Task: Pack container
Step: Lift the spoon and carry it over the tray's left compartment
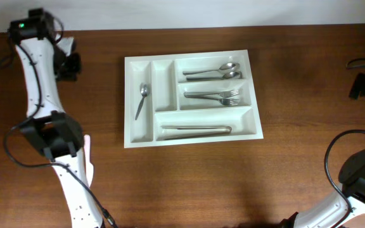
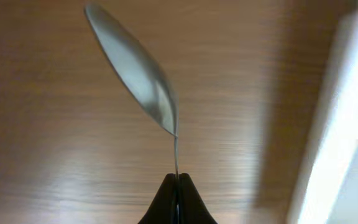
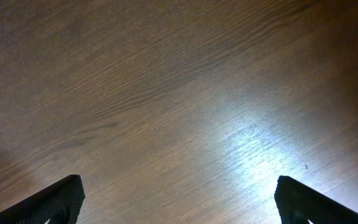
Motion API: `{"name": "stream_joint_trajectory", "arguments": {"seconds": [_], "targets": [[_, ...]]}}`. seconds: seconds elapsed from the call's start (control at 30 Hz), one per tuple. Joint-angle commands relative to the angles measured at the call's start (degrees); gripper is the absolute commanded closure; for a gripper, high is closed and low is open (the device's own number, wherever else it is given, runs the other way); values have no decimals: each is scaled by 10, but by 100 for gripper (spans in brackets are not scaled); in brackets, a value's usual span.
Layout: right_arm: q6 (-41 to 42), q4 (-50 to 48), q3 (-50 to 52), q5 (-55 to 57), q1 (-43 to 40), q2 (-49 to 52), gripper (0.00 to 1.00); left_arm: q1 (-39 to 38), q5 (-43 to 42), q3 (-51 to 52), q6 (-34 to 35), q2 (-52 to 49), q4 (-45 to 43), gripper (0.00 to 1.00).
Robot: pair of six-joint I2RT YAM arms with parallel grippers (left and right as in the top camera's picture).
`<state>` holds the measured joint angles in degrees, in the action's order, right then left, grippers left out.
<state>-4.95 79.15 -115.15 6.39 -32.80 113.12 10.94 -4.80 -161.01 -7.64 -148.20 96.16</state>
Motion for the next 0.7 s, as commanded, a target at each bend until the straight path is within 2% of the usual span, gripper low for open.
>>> {"name": "stream_joint_trajectory", "arguments": {"seconds": [0.0, 0.3, 0.67], "targets": [[-2, -2, 2, 1, 2, -2, 1, -40, -51, -43, -1, 8, 5, 98], [-2, -2, 2, 1, 2, -2, 1, -133, -51, -44, 11, 16, 5, 98], [-2, -2, 2, 1, 2, -2, 1, -195, -49, 34, 82, 16, 5, 95]]}}
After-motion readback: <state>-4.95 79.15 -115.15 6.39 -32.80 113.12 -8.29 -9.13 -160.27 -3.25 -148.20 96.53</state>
